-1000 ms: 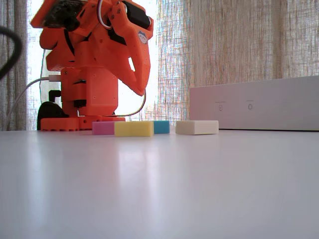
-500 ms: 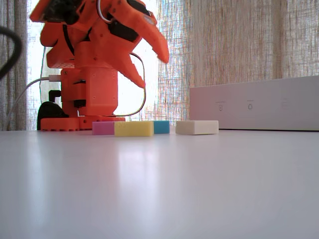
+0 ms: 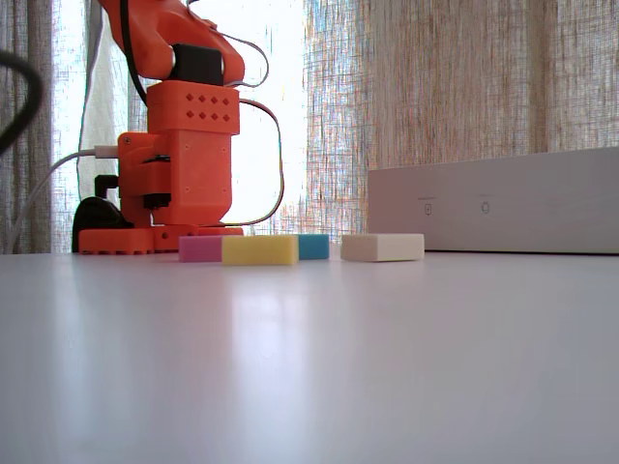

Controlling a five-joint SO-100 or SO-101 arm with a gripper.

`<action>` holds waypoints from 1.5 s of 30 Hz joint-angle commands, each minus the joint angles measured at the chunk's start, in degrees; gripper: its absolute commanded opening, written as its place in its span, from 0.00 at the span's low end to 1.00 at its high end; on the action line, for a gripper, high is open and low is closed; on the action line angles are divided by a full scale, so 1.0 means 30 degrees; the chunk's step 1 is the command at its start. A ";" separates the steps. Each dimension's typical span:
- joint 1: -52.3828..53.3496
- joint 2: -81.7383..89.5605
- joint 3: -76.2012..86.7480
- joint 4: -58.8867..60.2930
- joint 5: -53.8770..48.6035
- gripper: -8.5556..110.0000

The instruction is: Grasp the yellow cuboid and put it in the bin.

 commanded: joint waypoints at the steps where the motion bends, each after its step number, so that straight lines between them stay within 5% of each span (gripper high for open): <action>1: 0.0176 -0.2637 -0.2871 0.1582 0.1787 0.33; 20: 0.3955 -0.8320 -0.2695 0.3105 0.3047 0.33; 25: 0.4307 -0.9902 -0.1582 0.1201 0.3398 0.27; 45: 0.4424 -1.4561 -0.0293 -0.3369 0.3164 0.33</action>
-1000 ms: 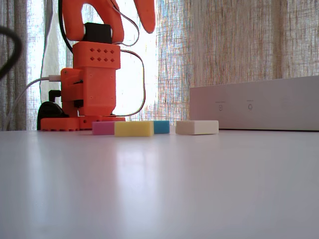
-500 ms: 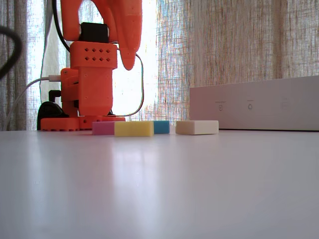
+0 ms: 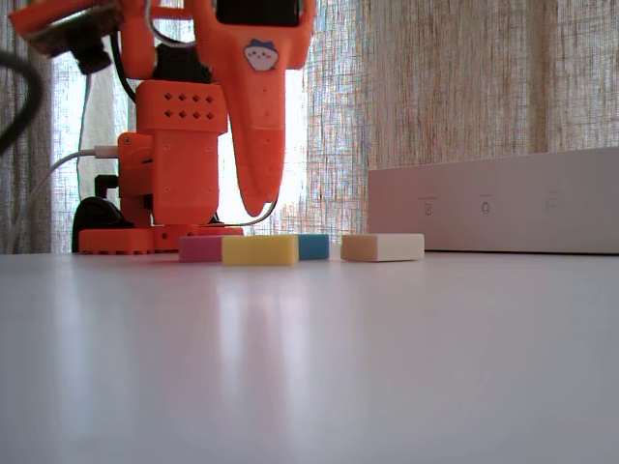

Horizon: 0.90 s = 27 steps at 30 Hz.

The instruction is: Grasp the yellow cuboid and put it in the bin.

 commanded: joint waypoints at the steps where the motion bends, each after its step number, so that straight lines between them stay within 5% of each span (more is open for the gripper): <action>1: -0.0088 -0.0176 0.0000 -0.0557 -0.0088 0.33; 27: -0.0439 -0.1260 0.0732 -0.1465 -0.0059 0.32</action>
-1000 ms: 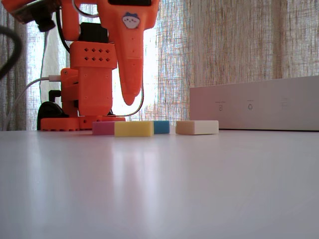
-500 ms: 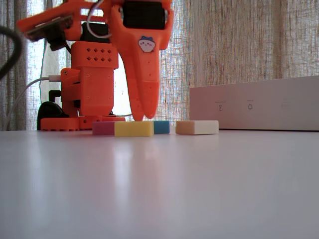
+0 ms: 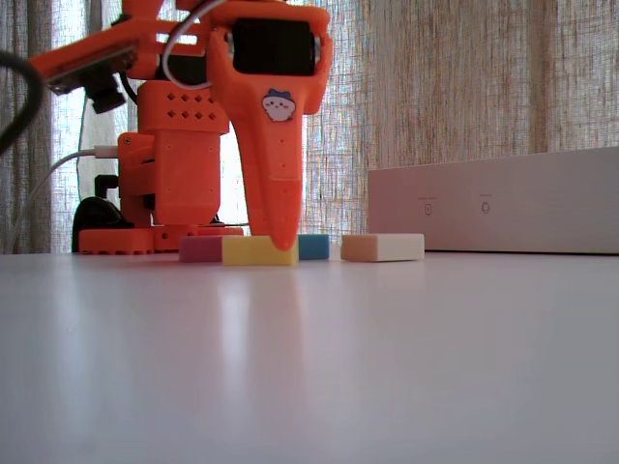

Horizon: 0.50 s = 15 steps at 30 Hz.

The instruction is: Grasp the yellow cuboid and put it in the bin.

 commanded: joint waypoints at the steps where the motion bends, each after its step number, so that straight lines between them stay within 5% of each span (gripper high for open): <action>1: 0.0117 0.0117 0.0059 -0.0117 -0.0059 0.32; 15: 0.0791 0.0059 0.0908 -0.0703 0.0088 0.32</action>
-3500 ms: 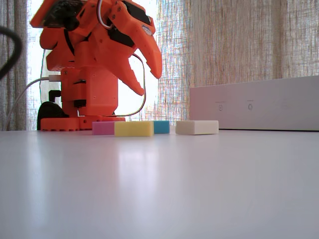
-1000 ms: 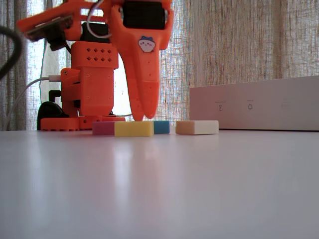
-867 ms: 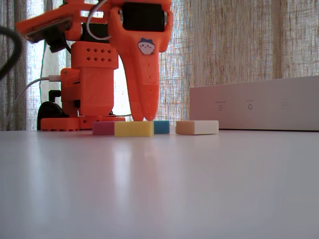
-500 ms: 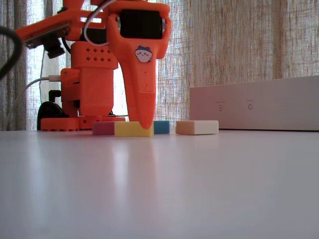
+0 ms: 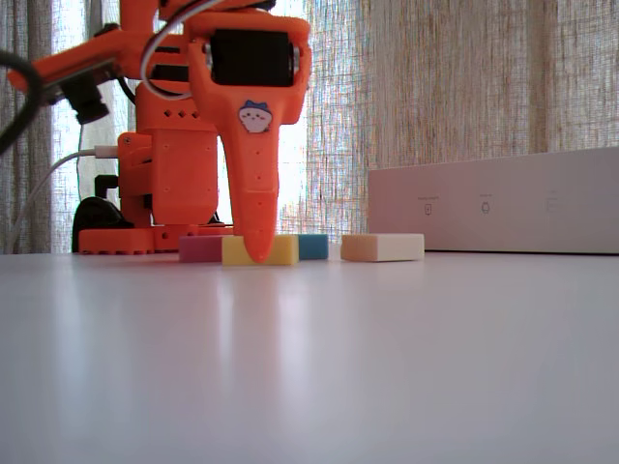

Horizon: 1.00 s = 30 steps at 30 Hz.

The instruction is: Grasp the yellow cuboid and put it in the bin.

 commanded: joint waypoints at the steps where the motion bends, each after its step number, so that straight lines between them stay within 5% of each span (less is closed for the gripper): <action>1: -0.0029 0.0029 0.0059 -0.0176 0.0088 0.32; 13: -0.0586 -0.0322 -0.0088 -0.0293 -0.0059 0.30; 30: -0.0410 -0.0469 -0.0088 -0.1055 -0.1055 0.00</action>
